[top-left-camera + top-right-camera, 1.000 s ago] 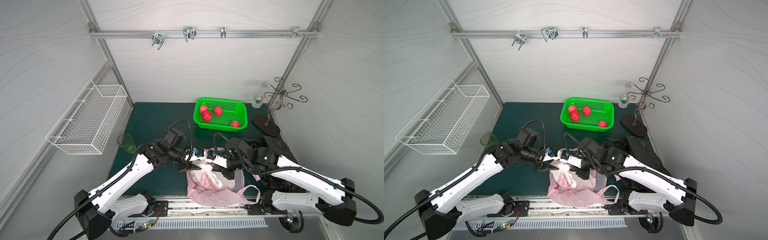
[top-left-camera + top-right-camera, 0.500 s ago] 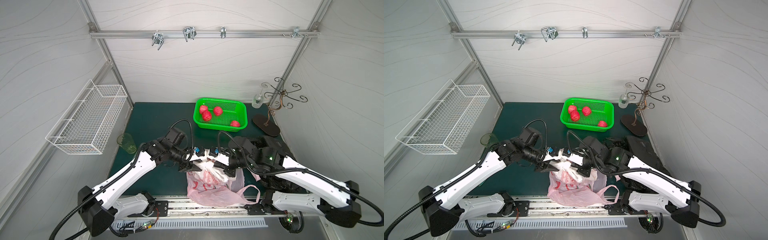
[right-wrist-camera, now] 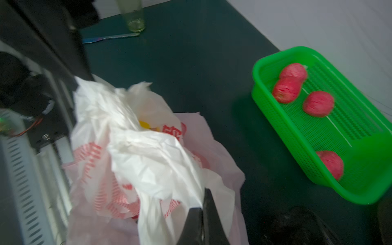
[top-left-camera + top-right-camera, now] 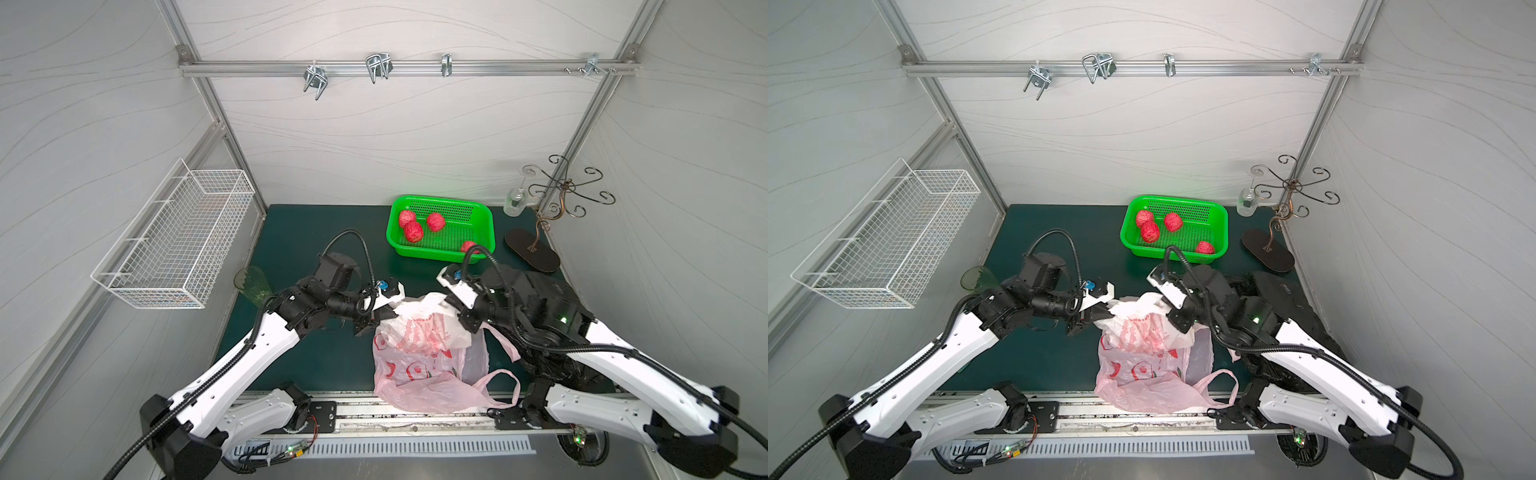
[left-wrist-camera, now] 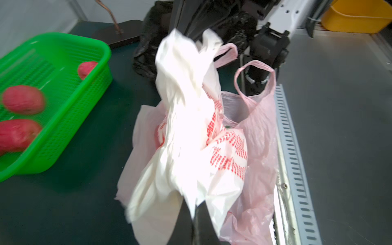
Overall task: Untie the knot of a plastic bag & take out the apple
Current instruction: Untie the plastic bag.
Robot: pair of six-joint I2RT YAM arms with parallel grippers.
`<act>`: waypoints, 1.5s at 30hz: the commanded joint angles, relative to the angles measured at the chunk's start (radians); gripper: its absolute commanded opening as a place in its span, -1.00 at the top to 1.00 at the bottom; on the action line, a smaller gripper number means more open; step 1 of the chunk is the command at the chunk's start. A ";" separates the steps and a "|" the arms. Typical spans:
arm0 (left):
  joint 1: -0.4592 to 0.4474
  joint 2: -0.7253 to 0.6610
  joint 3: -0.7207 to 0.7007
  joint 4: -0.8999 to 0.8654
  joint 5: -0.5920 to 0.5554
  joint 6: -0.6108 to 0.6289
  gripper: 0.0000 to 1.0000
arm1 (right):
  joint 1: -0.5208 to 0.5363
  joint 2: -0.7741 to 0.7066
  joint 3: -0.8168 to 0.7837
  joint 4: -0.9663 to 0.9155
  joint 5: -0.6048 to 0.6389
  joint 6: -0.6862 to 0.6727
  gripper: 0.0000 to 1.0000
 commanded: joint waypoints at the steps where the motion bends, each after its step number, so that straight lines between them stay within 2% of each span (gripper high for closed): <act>1: 0.024 -0.033 -0.038 0.080 -0.149 -0.111 1.00 | -0.128 -0.071 -0.032 0.032 0.128 0.135 1.00; 4: 0.040 -0.038 -0.063 0.110 -0.235 -0.164 1.00 | -0.225 -0.067 -0.039 0.025 0.084 0.188 1.00; 6: 0.045 -0.041 -0.075 0.146 -0.270 -0.186 1.00 | -0.251 -0.054 -0.039 0.044 0.049 0.197 1.00; 8: 0.060 -0.032 -0.065 0.177 -0.341 -0.215 1.00 | -0.264 -0.028 -0.025 0.062 0.079 0.224 1.00; 10: 0.118 -0.016 -0.040 0.190 -0.376 -0.254 1.00 | -0.300 -0.002 0.002 0.054 0.128 0.268 1.00; 13: 0.184 -0.013 -0.010 0.193 -0.288 -0.263 1.00 | -0.344 0.013 0.019 0.103 -0.003 0.259 1.00; 15: 0.184 -0.038 -0.023 0.215 -0.237 -0.254 1.00 | -0.346 0.012 0.016 0.131 -0.150 0.225 0.62; 16: 0.184 -0.054 -0.037 0.229 -0.205 -0.265 0.73 | -0.344 0.011 0.005 0.143 -0.234 0.213 0.38; 17: 0.183 -0.071 -0.055 0.233 -0.179 -0.280 0.47 | -0.343 0.006 -0.004 0.143 -0.290 0.212 0.26; 19: 0.180 -0.120 -0.093 0.233 -0.139 -0.309 0.14 | -0.338 -0.020 -0.026 0.121 -0.332 0.214 0.01; 21: 0.165 -0.193 -0.132 0.224 -0.136 -0.340 -0.42 | -0.330 -0.075 -0.052 0.091 -0.326 0.211 -0.26; 23: 0.153 -0.272 -0.149 0.199 -0.140 -0.377 -0.53 | -0.314 -0.152 -0.061 0.046 -0.302 0.203 -0.49; 25: 0.150 -0.320 -0.140 0.176 -0.131 -0.433 -0.56 | -0.294 -0.212 -0.045 0.005 -0.282 0.189 -0.49; 27: 0.151 -0.323 -0.115 0.153 -0.127 -0.497 -0.58 | -0.268 -0.211 0.001 -0.031 -0.306 0.169 -0.38; 29: 0.150 -0.279 -0.080 0.136 -0.126 -0.544 -0.56 | -0.238 -0.130 0.065 -0.077 -0.383 0.152 -0.32; 31: 0.150 -0.208 -0.032 0.129 -0.123 -0.594 -0.53 | -0.159 -0.020 0.125 -0.115 -0.392 0.133 -0.32; 33: 0.150 -0.120 0.031 0.108 -0.119 -0.640 -0.51 | -0.028 0.068 0.168 -0.128 -0.280 0.108 -0.40; 35: 0.149 -0.050 0.103 0.058 -0.112 -0.668 -0.49 | 0.058 0.129 0.203 -0.131 -0.203 0.101 -0.43; 40: 0.136 -0.012 0.149 0.033 -0.106 -0.680 -0.48 | 0.135 0.228 0.256 -0.136 -0.156 0.088 -0.44; 41: 0.134 -0.017 0.142 0.038 -0.115 -0.677 -0.42 | 0.137 0.241 0.262 -0.134 -0.143 0.083 -0.45; 42: 0.132 -0.021 0.139 0.043 -0.119 -0.674 -0.25 | 0.139 0.256 0.272 -0.136 -0.122 0.082 -0.44; 43: 0.132 -0.023 0.138 0.038 -0.123 -0.673 0.01 | 0.141 0.269 0.281 -0.138 -0.108 0.078 -0.44; 44: 0.132 -0.024 0.139 0.029 -0.126 -0.672 0.45 | 0.142 0.283 0.291 -0.139 -0.086 0.073 -0.45; 45: 0.132 -0.024 0.144 0.015 -0.123 -0.671 0.97 | 0.144 0.297 0.299 -0.139 -0.057 0.070 -0.47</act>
